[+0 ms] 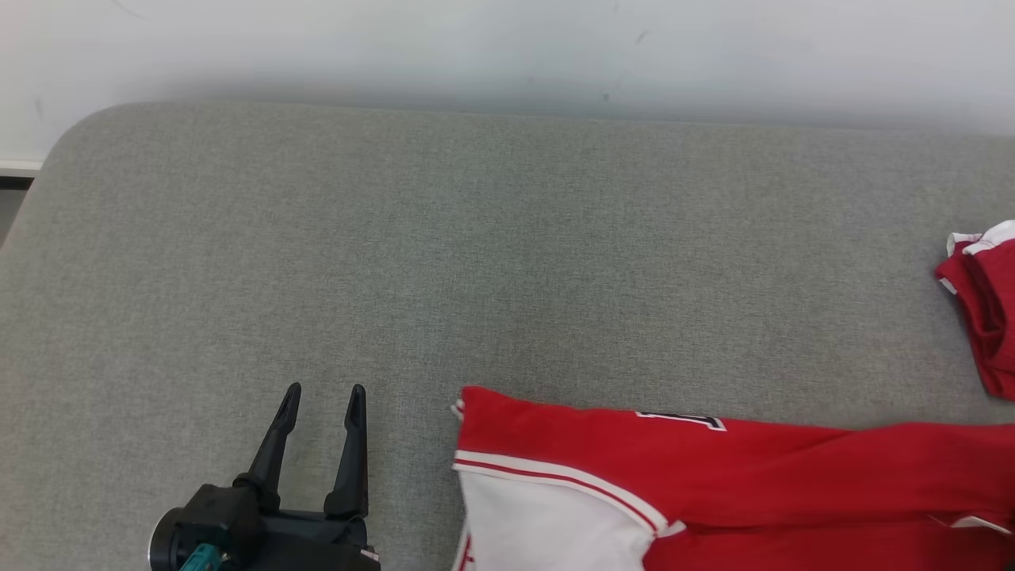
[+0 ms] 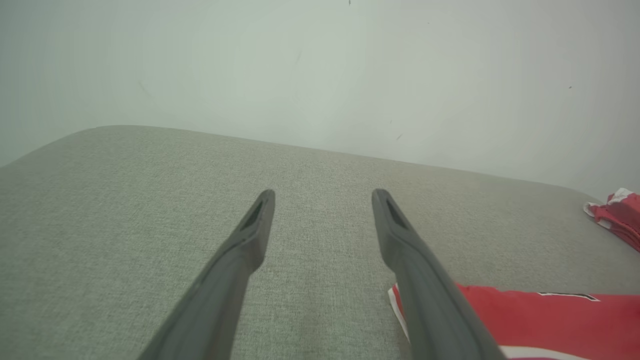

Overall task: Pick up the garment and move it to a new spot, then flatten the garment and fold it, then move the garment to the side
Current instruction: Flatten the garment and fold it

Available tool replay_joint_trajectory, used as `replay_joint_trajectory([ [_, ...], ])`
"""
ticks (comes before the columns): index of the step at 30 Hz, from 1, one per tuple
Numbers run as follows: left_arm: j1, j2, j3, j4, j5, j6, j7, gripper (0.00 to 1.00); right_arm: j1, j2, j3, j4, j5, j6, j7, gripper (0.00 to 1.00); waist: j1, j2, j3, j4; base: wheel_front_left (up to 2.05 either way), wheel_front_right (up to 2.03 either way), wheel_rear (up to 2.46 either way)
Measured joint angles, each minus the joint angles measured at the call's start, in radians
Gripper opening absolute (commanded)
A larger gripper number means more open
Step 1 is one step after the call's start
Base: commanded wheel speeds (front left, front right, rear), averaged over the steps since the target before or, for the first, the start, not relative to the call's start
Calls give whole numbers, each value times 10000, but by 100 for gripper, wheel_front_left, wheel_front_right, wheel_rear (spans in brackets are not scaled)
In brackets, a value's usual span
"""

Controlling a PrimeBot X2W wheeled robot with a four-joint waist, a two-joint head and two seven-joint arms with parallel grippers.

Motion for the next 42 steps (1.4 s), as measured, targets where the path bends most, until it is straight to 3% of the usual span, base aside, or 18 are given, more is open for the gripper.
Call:
replay_joint_trajectory([
  [7,0,-27,4,12,27,-8,0,100,125,-8,-884,-573,-198,-2,182,0,-1,0,-66,-150,0,0,0],
  [11,-1,-40,52,2,38,-13,0,100,194,-10,-719,-930,-174,-2,313,0,0,0,-106,-180,0,0,0],
  [15,6,-44,288,-94,142,4,0,100,414,-13,414,-1296,654,-2,623,0,0,0,-199,-168,0,0,0],
  [20,72,-12,571,-320,274,13,0,100,791,-13,2577,-1898,1950,-4,894,0,-1,0,-296,-98,0,0,0],
  [25,163,-6,742,-435,307,38,0,100,930,-13,4410,-2255,2458,-4,965,0,0,0,-349,57,0,0,0],
  [42,260,-50,516,-217,276,-17,0,100,266,-10,7829,-1346,2786,-4,612,0,0,0,-492,835,0,0,0],
])
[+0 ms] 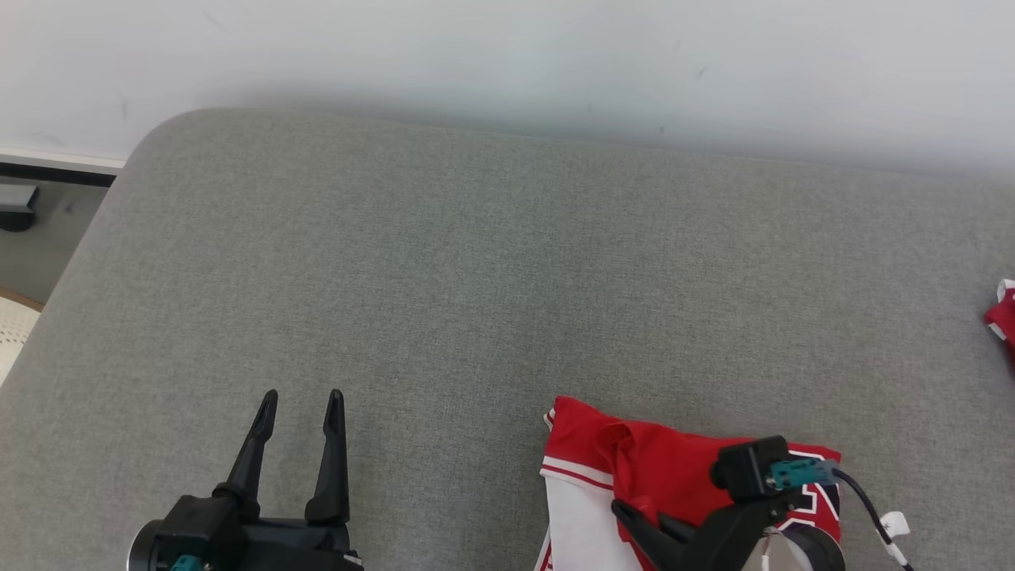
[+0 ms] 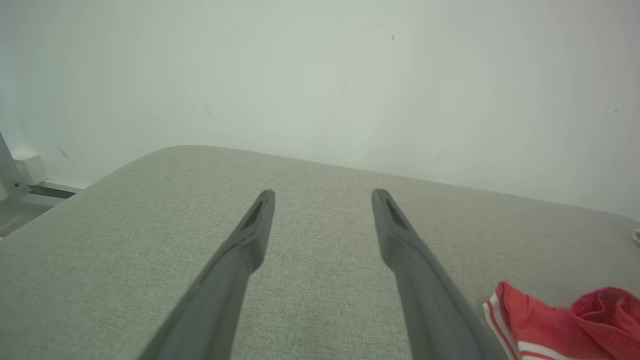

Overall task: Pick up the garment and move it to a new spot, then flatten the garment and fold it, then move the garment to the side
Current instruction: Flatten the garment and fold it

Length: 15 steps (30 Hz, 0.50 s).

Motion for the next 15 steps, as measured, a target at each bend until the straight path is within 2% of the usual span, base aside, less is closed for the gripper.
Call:
replay_joint_trajectory([
  [15,0,-27,-19,-36,-40,0,0,100,-929,0,1162,1469,222,0,-692,0,0,0,146,283,0,0,0],
])
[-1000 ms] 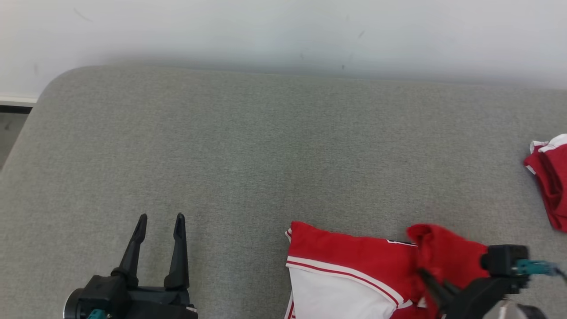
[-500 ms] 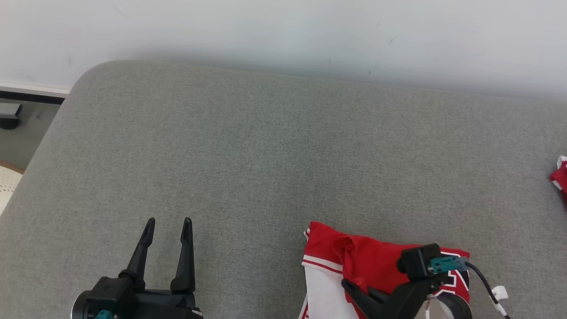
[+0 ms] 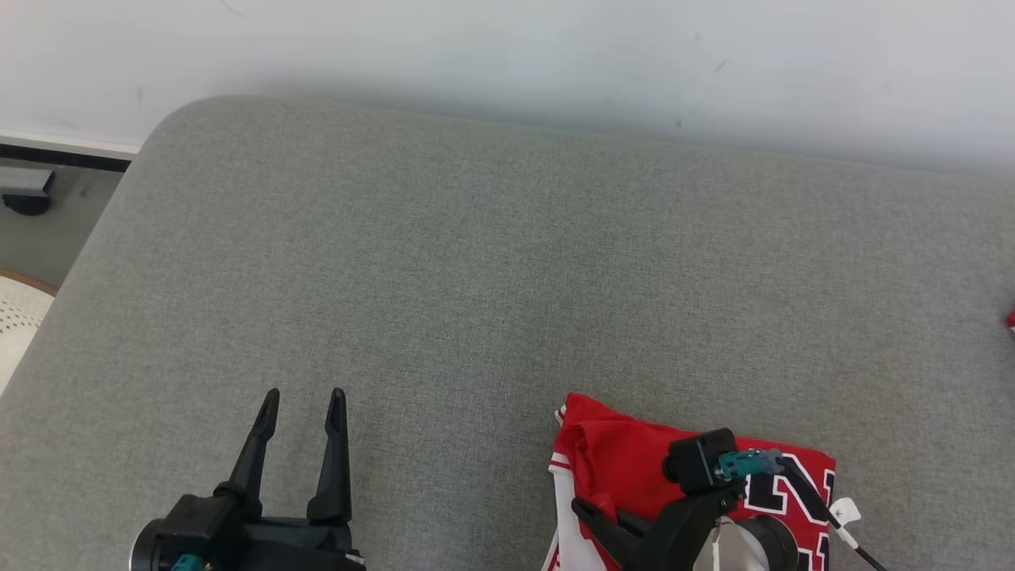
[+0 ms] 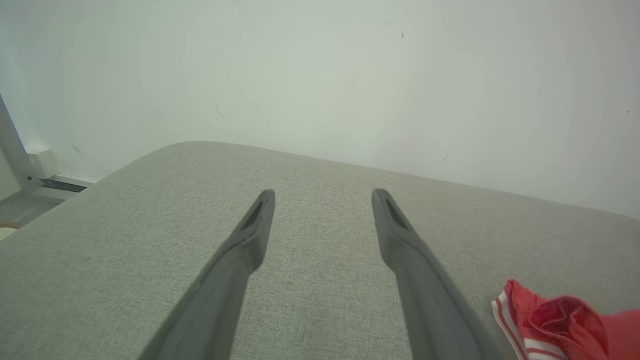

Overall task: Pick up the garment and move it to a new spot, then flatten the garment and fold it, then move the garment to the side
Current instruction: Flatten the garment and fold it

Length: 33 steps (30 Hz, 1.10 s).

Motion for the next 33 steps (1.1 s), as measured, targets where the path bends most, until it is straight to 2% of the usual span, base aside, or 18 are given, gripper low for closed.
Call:
replay_joint_trajectory([
  [3,-13,-12,-27,25,-13,2,0,100,-247,-4,107,378,35,0,-213,0,0,0,29,43,0,0,0],
  [5,-26,-13,-46,48,-29,2,0,100,-347,-2,148,550,33,0,-318,100,0,0,36,75,0,0,0],
  [12,-24,-19,-12,104,-40,13,0,100,-385,-2,171,376,924,0,-410,100,0,0,-7,69,0,0,0],
  [17,-8,-21,8,86,-40,13,0,100,-179,6,-658,-558,1256,0,-535,100,0,0,-56,-28,0,0,0],
  [19,-2,-21,23,86,-40,15,0,100,-34,4,-1325,-974,949,0,-554,100,0,0,-87,-82,0,0,0],
  [23,10,-23,-4,82,-40,17,0,100,355,-6,-2892,-1620,-431,0,-623,100,0,0,-152,-219,0,0,0],
  [26,12,-23,-29,84,-40,17,0,100,675,-6,-3613,-1870,-813,0,-627,100,0,0,-183,-332,0,0,0],
  [29,10,-23,-56,81,-40,17,0,100,945,-17,-3833,-2013,-1239,0,-637,100,0,0,-178,-443,0,0,0],
  [33,1,-23,-81,96,-40,17,0,100,1263,0,-3432,-1960,-1028,0,-616,100,-1,0,-137,-525,0,0,0],
])
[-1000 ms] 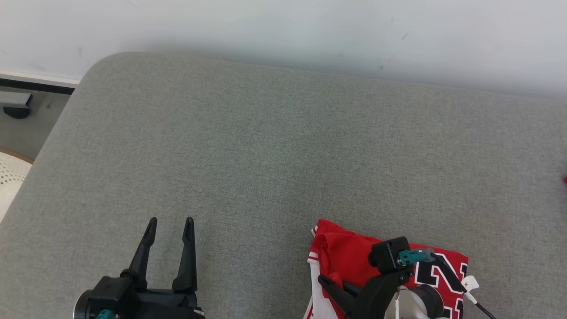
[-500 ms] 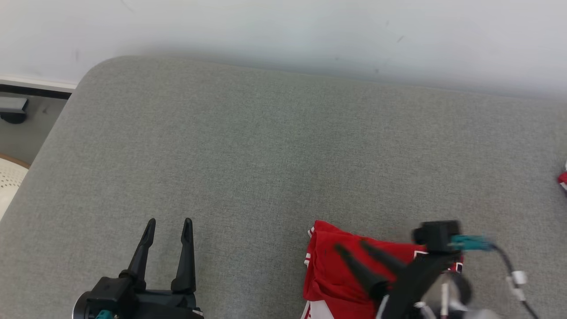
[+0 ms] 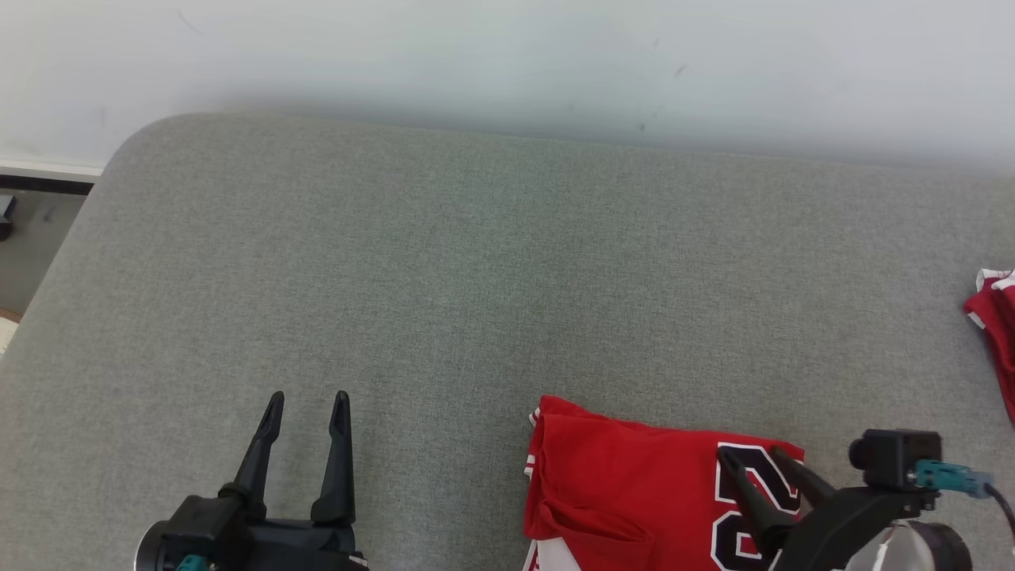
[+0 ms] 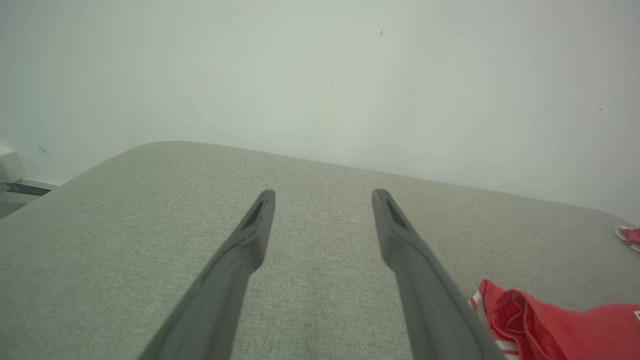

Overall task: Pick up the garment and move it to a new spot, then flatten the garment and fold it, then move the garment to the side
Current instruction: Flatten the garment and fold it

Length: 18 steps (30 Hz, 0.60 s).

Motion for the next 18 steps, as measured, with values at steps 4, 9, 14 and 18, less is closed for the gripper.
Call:
replay_joint_trajectory([
  [4,-15,-2,-42,29,0,0,0,100,29,-8,644,236,-138,0,98,6,0,0,44,-28,0,0,0],
  [9,-41,-4,-171,98,-77,-4,0,100,22,-6,1484,869,-573,0,320,0,0,0,22,84,0,0,0],
  [14,-37,-2,-119,128,-98,-4,0,100,-53,-12,2301,1475,-1264,0,431,0,0,0,-40,218,0,0,0],
  [18,-29,-4,-111,153,-98,-8,0,100,-268,-10,3285,1973,-1348,0,370,0,0,0,-90,277,0,0,0],
])
